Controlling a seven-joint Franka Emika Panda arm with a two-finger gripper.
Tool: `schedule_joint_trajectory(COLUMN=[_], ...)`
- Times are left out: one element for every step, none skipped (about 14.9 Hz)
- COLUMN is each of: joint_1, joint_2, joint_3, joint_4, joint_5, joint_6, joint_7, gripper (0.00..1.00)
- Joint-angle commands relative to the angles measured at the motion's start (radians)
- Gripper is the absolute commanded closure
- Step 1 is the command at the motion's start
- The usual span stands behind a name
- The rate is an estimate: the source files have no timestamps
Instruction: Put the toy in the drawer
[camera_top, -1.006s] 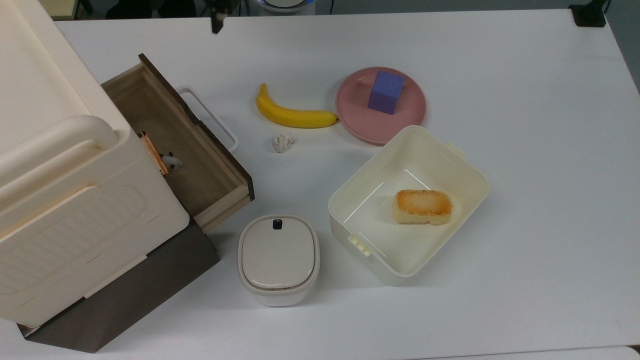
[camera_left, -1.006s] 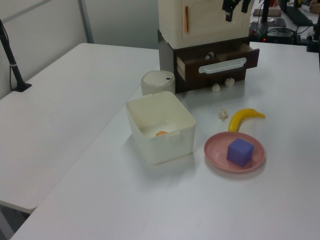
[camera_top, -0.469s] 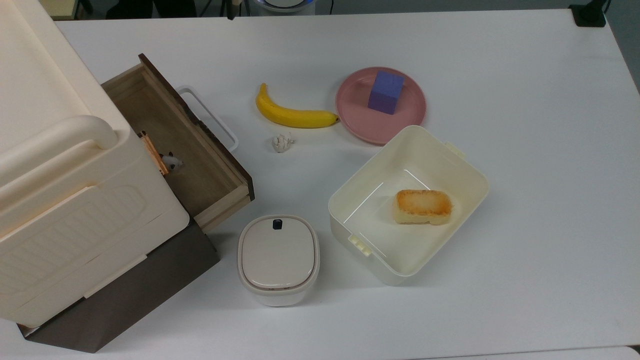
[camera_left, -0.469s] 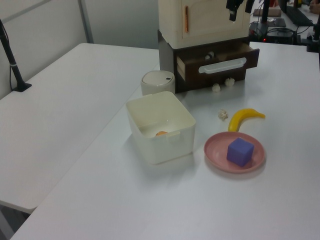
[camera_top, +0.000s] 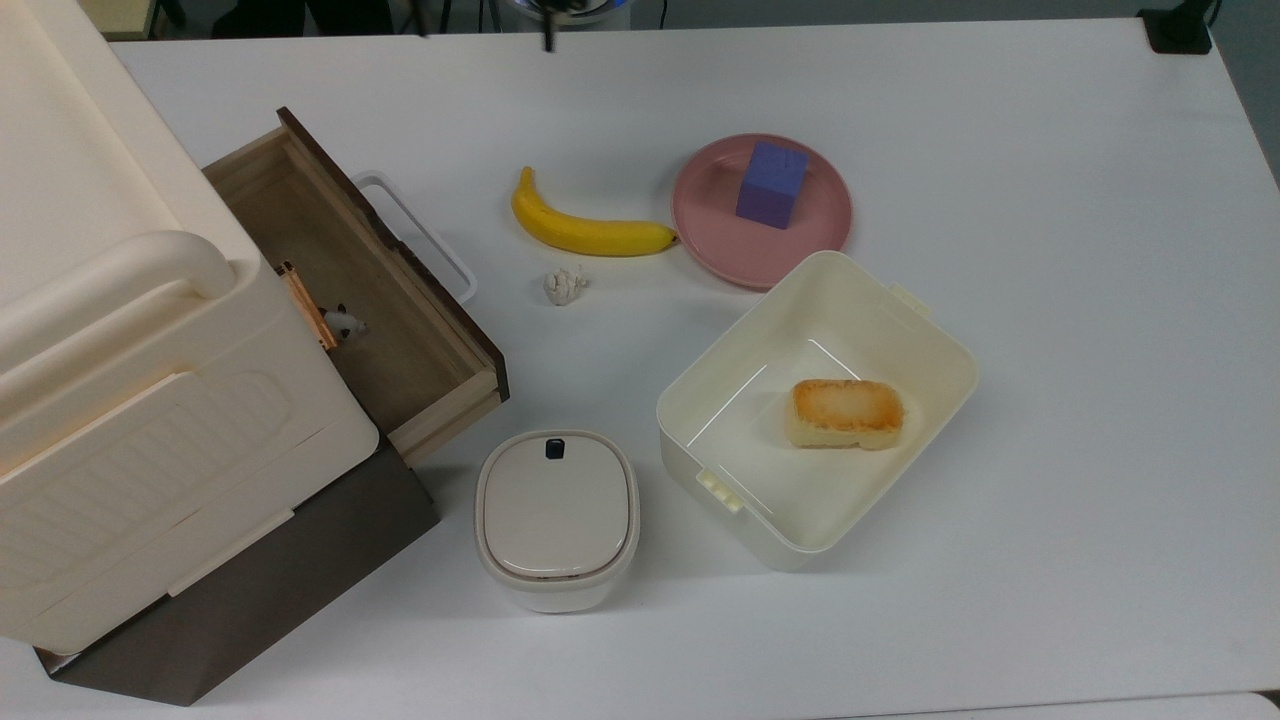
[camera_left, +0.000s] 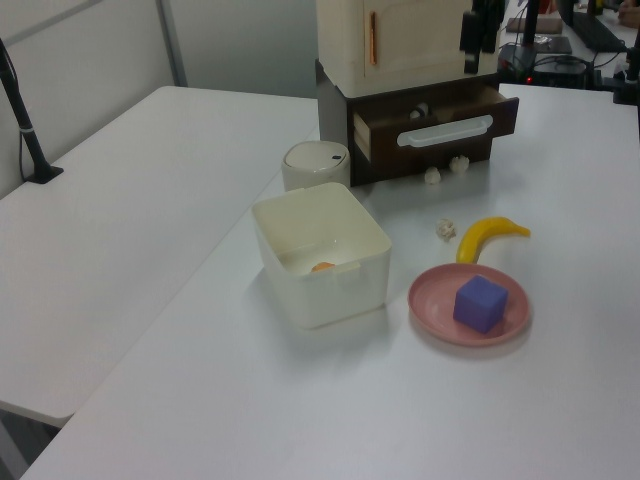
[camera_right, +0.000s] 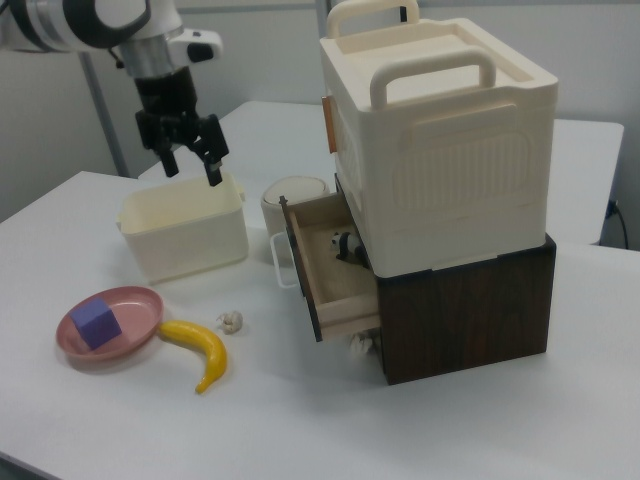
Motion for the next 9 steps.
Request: schedule_joint_trajectory(joint_1=[-0.006,-0.009,-0.012,-0.013,-0.015,-0.013,-0.012,-0.012,-0.012], joint_2=[-0.029,-0.029,-0.028,-0.029,-0.029,-0.029,-0.026,-0.026,-0.026], joint_3=[0.017,0.017,0.017,0.017,0.015,0.015,0.015,0.015,0.015], joint_4=[-0.059,-0.061,-0.062,-0.064,-0.064,-0.064,-0.062,-0.061,-0.062], joint_5=[0.01,0.012,0.012,0.015,0.017,0.018,0.018,0.018,0.018], joint_6=[0.054,0.057,0.061,0.063,0.061,0.061,0.063,0.061,0.061], joint_7=[0.005,0.025,0.031,0.034,0.034,0.034,0.036,0.042,0.06], gripper=[0.0,0.0,0.0,0.0,0.0,0.0,0.0,0.0,0.0])
